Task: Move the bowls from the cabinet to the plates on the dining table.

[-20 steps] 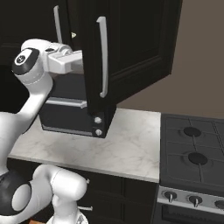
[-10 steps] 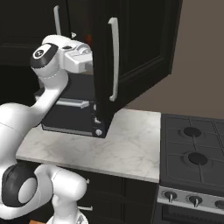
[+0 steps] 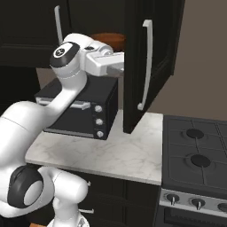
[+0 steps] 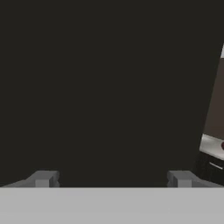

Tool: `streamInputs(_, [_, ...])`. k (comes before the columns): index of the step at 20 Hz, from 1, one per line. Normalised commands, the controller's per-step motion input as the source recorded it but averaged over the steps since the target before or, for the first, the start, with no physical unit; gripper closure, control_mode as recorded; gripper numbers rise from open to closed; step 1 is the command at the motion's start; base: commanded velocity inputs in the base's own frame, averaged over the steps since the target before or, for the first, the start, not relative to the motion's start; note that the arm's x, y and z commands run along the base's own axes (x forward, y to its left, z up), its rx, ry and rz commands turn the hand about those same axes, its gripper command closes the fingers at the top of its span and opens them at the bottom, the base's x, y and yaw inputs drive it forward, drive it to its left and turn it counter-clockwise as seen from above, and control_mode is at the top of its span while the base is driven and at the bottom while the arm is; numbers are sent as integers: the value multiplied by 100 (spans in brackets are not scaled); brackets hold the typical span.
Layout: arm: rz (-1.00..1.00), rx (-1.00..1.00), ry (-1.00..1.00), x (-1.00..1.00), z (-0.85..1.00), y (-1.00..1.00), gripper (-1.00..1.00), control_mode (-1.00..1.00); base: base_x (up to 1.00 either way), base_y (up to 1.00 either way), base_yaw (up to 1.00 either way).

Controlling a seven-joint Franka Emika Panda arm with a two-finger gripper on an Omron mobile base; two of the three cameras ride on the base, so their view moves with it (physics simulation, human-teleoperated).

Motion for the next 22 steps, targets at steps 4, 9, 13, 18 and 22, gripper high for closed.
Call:
streamInputs(4, [-1, 2, -2, 0, -2, -39, -100, -100, 0, 0, 0])
streamInputs(9, [0, 4, -2, -2, -2, -28, -100, -100, 0, 0, 0])
streamInputs(13, [3, 5, -1, -7, -3, -19, -100, -100, 0, 0, 0])
streamInputs(18, [5, 5, 0, -3, -8, -28, -100, -100, 0, 0, 0])
streamInputs(22, [5, 2, 0, -1, -6, -31, -100, -100, 0, 0, 0])
